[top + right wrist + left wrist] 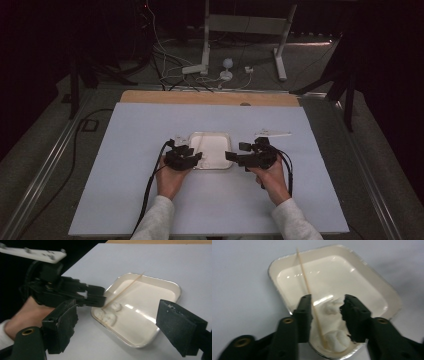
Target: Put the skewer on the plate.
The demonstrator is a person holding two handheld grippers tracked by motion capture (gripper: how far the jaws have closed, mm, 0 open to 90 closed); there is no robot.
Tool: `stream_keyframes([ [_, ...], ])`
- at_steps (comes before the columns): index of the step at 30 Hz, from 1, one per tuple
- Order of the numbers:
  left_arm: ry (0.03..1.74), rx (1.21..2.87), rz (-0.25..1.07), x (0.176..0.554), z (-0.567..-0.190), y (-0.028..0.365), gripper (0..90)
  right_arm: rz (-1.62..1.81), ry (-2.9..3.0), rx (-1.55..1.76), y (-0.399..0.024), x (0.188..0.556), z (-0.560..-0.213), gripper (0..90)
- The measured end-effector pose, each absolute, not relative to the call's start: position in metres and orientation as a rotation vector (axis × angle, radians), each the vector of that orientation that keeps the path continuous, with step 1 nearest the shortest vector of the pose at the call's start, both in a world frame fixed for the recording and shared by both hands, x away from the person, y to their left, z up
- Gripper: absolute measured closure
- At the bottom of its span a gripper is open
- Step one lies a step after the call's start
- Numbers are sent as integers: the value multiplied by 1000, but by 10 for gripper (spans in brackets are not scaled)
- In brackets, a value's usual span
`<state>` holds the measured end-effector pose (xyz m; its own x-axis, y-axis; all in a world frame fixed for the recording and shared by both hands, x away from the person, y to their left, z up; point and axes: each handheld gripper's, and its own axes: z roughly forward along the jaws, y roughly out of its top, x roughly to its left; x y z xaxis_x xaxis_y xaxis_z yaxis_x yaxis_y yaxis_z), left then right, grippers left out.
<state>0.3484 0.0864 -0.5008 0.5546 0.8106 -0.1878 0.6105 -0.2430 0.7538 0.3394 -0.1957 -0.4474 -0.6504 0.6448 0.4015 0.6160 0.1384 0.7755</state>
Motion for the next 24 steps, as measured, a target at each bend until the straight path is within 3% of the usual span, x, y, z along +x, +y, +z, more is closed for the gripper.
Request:
stream_keyframes([
  [13,1002,1750,308,311,-455,139,189,1462,2273,1233,-222,319,-448,82],
  [24,998,1686,451,277,-443,189,28,1370,2188,1216,-263,291,-457,19],
])
